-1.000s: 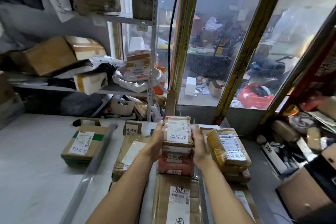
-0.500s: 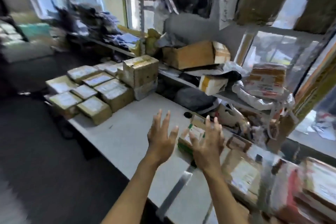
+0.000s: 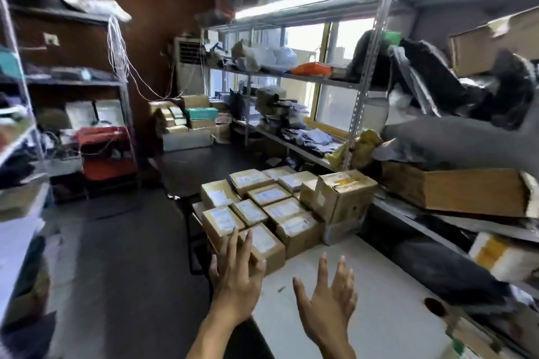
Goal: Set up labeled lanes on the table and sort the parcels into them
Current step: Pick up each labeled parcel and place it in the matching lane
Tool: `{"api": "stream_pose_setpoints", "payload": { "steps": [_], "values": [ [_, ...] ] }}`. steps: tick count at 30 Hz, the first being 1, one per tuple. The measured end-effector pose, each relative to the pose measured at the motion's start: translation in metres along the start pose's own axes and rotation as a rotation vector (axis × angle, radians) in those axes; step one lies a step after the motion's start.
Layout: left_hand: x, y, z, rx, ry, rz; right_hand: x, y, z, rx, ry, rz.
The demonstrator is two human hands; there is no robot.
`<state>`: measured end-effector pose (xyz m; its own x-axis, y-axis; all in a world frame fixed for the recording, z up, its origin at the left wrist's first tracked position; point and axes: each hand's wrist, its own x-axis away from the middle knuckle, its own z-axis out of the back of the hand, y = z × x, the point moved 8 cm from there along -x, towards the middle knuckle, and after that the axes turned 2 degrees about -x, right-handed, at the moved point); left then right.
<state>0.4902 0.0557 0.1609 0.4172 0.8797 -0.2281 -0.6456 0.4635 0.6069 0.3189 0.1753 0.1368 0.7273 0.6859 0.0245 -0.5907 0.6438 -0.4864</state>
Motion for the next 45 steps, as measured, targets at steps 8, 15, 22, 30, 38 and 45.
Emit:
{"api": "stream_pose_setpoints", "payload": {
  "steps": [8, 15, 22, 30, 38, 45],
  "values": [
    [-0.08, -0.049, 0.001, 0.001, 0.004, 0.035, -0.077, -0.065, -0.04, -0.006, 0.045, 0.005],
    [-0.185, -0.057, -0.05, -0.017, -0.144, 0.004, -0.175, -0.076, -0.059, -0.073, 0.025, -0.115],
    [-0.28, -0.029, -0.09, -0.008, -0.25, -0.115, -0.253, -0.065, -0.052, -0.205, 0.081, -0.206],
    [-0.334, 0.021, -0.15, 0.179, -0.351, -0.181, -0.286, -0.012, -0.036, -0.366, 0.202, -0.365],
    [-0.384, 0.073, -0.196, 0.481, -0.494, -0.176, -0.322, 0.028, -0.017, -0.71, 0.334, -0.509],
    [-0.449, 0.11, -0.224, 0.672, -0.582, -0.053, -0.391, 0.031, 0.001, -0.93, 0.409, -0.554]
  ]
}}
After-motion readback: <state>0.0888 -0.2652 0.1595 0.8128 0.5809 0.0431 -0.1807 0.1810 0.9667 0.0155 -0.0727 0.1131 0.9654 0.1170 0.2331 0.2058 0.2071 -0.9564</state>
